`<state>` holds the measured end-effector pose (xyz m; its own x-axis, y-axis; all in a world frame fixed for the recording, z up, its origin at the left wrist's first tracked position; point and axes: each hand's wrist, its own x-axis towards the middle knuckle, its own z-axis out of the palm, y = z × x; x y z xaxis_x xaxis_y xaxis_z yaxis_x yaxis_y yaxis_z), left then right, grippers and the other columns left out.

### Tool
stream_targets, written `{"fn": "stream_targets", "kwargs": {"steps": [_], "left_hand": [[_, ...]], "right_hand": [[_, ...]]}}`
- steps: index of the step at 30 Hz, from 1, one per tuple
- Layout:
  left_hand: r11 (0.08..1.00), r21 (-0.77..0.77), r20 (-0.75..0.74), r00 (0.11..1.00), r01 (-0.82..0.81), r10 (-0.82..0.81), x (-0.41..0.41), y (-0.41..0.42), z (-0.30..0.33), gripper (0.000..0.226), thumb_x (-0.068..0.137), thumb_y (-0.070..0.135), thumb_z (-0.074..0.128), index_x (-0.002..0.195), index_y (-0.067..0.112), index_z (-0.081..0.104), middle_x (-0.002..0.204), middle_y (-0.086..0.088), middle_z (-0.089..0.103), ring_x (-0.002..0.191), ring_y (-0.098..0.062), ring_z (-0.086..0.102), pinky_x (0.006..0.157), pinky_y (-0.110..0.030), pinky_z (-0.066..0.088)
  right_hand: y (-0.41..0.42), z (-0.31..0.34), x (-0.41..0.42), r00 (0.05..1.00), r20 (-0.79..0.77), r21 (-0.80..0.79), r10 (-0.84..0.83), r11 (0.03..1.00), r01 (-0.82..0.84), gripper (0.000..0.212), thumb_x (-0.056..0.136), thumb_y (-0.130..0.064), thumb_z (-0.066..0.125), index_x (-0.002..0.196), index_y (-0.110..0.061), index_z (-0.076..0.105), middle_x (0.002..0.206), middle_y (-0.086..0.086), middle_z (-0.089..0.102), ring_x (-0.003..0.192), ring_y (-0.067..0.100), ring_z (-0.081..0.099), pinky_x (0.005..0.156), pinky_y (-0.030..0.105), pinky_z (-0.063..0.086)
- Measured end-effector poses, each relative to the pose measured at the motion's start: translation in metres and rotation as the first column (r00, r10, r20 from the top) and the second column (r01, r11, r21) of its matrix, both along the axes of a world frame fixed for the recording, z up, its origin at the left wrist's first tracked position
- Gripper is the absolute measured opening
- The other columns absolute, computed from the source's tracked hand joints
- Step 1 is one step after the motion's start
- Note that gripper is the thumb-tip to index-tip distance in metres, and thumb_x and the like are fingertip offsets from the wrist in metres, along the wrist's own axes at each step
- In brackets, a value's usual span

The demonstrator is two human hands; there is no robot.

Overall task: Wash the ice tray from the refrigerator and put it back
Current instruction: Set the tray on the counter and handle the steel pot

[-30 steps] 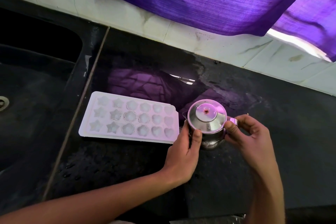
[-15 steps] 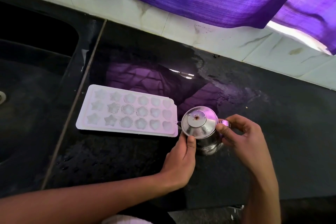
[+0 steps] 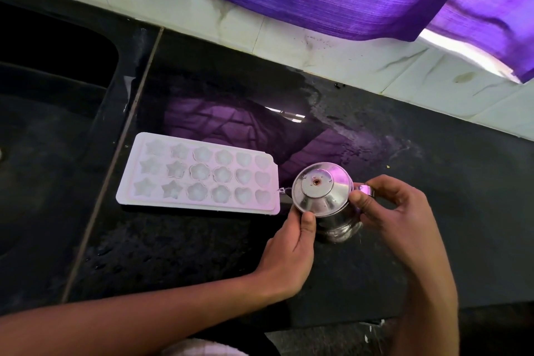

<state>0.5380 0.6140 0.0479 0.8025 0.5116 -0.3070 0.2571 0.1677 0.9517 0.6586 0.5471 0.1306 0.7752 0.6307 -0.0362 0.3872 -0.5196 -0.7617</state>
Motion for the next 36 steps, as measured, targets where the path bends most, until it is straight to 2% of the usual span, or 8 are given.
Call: {"fn": "stream_targets", "kwargs": {"steps": [9, 15, 20, 24, 28, 31, 34, 36], "left_hand": [[1.000, 0.004, 0.059, 0.998, -0.004, 0.003, -0.001, 0.000, 0.001, 0.047, 0.096, 0.049, 0.020, 0.138, 0.035, 0.035, 0.114, 0.026, 0.042, 0.126, -0.010, 0.045, 0.093, -0.017, 0.029], [0.999, 0.007, 0.139, 0.990, -0.035, 0.033, 0.001, 0.002, 0.001, 0.057, 0.088, 0.063, 0.015, 0.136, 0.040, 0.036, 0.099, 0.038, 0.046, 0.108, 0.008, 0.043, 0.092, -0.015, 0.031], [0.996, 0.062, 0.217, 0.975, -0.070, 0.055, 0.004, 0.009, 0.000, 0.058, 0.087, 0.058, 0.024, 0.142, 0.040, 0.028, 0.117, 0.043, 0.042, 0.109, 0.024, 0.039, 0.094, -0.005, 0.030], [0.990, 0.067, 0.282, 0.954, -0.122, 0.099, 0.007, 0.019, 0.000, 0.060, 0.090, 0.057, 0.027, 0.144, 0.030, 0.029, 0.137, 0.022, 0.046, 0.126, 0.012, 0.039, 0.103, -0.013, 0.032], [0.986, 0.028, 0.290, 0.945, -0.164, 0.149, 0.009, 0.031, 0.001, 0.053, 0.090, 0.053, 0.030, 0.139, 0.033, 0.034, 0.130, 0.028, 0.048, 0.120, 0.017, 0.041, 0.095, -0.004, 0.032], [0.980, 0.003, 0.258, 0.947, -0.197, 0.190, 0.012, 0.040, -0.003, 0.053, 0.088, 0.057, 0.030, 0.135, 0.035, 0.037, 0.116, 0.031, 0.053, 0.106, 0.019, 0.047, 0.089, -0.004, 0.035], [0.975, -0.021, 0.237, 0.946, -0.221, 0.220, 0.016, 0.049, -0.009, 0.054, 0.087, 0.059, 0.028, 0.133, 0.032, 0.040, 0.116, 0.028, 0.055, 0.104, 0.018, 0.048, 0.089, -0.009, 0.036], [0.973, -0.045, 0.223, 0.947, -0.226, 0.230, 0.018, 0.054, -0.012, 0.055, 0.087, 0.058, 0.028, 0.134, 0.031, 0.041, 0.123, 0.026, 0.053, 0.113, 0.015, 0.046, 0.093, -0.012, 0.035]], "right_hand": [[-0.002, 0.009, -0.004, 1.000, -0.024, 0.028, -0.005, 1.000, 0.006, 0.020, 0.065, -0.039, 0.070, 0.072, -0.021, 0.067, 0.081, -0.005, 0.072, 0.081, 0.029, 0.067, 0.074, 0.054, 0.056], [-0.001, 0.011, -0.003, 0.999, -0.052, 0.061, -0.002, 0.998, 0.005, 0.015, 0.071, -0.030, 0.072, 0.072, -0.016, 0.066, 0.080, -0.001, 0.072, 0.073, 0.017, 0.062, 0.070, 0.045, 0.056], [0.000, 0.013, -0.002, 0.993, -0.118, 0.174, 0.010, 0.985, 0.011, 0.031, 0.065, -0.040, 0.068, 0.074, -0.010, 0.064, 0.074, 0.006, 0.068, 0.066, 0.018, 0.055, 0.062, 0.033, 0.053], [0.008, 0.011, 0.001, 0.983, -0.186, 0.244, -0.005, 0.968, 0.051, 0.025, 0.069, -0.032, 0.067, 0.071, -0.008, 0.062, 0.068, 0.003, 0.063, 0.068, 0.017, 0.056, 0.059, 0.023, 0.054], [0.021, 0.007, 0.003, 0.978, -0.206, 0.246, 0.002, 0.968, 0.050, 0.022, 0.071, -0.028, 0.066, 0.078, -0.007, 0.063, 0.067, -0.001, 0.065, 0.069, 0.016, 0.058, 0.060, 0.022, 0.055], [0.036, 0.003, 0.004, 0.974, -0.224, 0.234, 0.016, 0.971, 0.038, 0.020, 0.075, -0.023, 0.066, 0.080, -0.005, 0.062, 0.065, -0.004, 0.064, 0.066, 0.012, 0.058, 0.059, 0.021, 0.055], [0.049, 0.001, 0.007, 0.977, -0.213, 0.202, 0.018, 0.979, 0.026, 0.015, 0.081, -0.016, 0.066, 0.080, -0.002, 0.062, 0.070, 0.008, 0.062, 0.067, 0.017, 0.057, 0.061, 0.027, 0.056], [0.057, -0.001, 0.008, 0.981, -0.195, 0.170, 0.008, 0.985, 0.026, 0.017, 0.081, -0.016, 0.067, 0.082, 0.000, 0.062, 0.074, 0.019, 0.062, 0.068, 0.021, 0.058, 0.068, 0.040, 0.058]]}}
